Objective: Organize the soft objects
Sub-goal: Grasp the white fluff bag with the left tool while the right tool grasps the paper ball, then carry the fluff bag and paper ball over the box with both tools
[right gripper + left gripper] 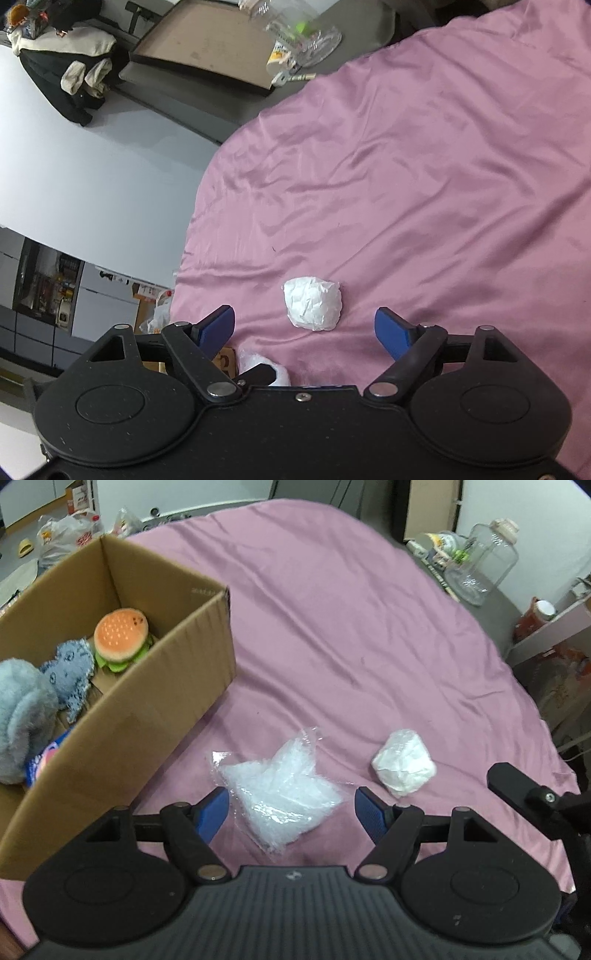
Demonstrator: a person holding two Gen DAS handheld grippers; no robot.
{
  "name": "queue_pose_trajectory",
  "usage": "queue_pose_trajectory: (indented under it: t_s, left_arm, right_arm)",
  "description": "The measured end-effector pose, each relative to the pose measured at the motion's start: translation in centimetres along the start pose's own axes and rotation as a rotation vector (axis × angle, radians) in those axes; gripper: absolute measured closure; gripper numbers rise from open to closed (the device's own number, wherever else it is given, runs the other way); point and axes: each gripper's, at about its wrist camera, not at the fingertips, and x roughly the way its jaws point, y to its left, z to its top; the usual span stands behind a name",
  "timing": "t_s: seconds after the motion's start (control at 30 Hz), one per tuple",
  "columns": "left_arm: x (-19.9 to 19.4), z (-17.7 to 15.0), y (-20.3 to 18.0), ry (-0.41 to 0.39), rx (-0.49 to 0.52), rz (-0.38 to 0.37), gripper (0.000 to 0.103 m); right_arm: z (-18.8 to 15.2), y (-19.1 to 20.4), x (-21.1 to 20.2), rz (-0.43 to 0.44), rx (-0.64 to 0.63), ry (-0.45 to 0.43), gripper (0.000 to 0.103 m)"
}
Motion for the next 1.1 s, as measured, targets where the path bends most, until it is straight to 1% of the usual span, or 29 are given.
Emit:
queue_pose_trajectory:
  t_s: [0.03,0.1,0.17,0.23,0.33,0.43,0.53,0.6,0.63,0.67,0.7,0.83,1.1]
  left_arm:
    - [0.4,0.0,0.1,0.004,-0.006,-0.003,0.029]
    - [1.0,0.1,0.3,0.008,-0.018,-0.001,0.029]
    - [1.6,0.2,0.3,0.011,-0.02,0.023,0.029]
    - [2.1,0.4,0.5,0.019,-0.034,0.027,0.029]
    - [2.4,0.5,0.7,0.009,-0.041,0.026,0.03]
    - [2.5,0.7,0.7,-0.002,-0.034,0.021,0.034]
    - [2.3,0.9,0.8,-0.006,-0.025,0.007,0.042]
    - [2.1,0.9,0.9,-0.007,-0.02,-0.004,0.05]
    - [1.9,1.0,1.1,-0.007,-0.024,-0.008,0.052]
    - [1.7,1.0,1.3,-0.005,-0.029,-0.014,0.057]
    - [1.6,1.0,1.5,-0.001,-0.035,-0.023,0.057]
    - [0.4,1.0,1.8,-0.009,-0.033,-0.046,0.059]
    - [-3.1,0.7,2.5,-0.023,-0.016,-0.112,0.059]
  right_arm:
    - [0.0,-0.1,0.3,-0.001,-0.001,0.006,0.02]
    - [0.1,-0.2,0.8,0.001,-0.007,0.008,0.024]
    - [0.2,-0.2,1.3,0.004,-0.01,0.013,0.024]
    - [0.2,-0.3,2.0,-0.002,-0.012,0.021,0.026]
    - [0.2,-0.3,2.8,-0.008,-0.018,0.033,0.029]
    - [0.3,-0.3,3.5,-0.02,-0.027,0.035,0.031]
    - [0.2,-0.2,4.1,-0.03,-0.041,0.036,0.036]
    - [0.2,0.1,4.8,-0.04,-0.056,0.043,0.048]
    - [0.1,0.1,5.0,-0.043,-0.061,0.05,0.052]
    - [0.0,0.1,5.4,-0.049,-0.067,0.061,0.063]
    - [-0.2,0.2,5.6,-0.055,-0.073,0.068,0.063]
    - [-0.6,0.9,5.0,-0.077,-0.116,0.04,0.065]
    - [-1.8,2.3,1.2,-0.089,-0.125,-0.011,0.065]
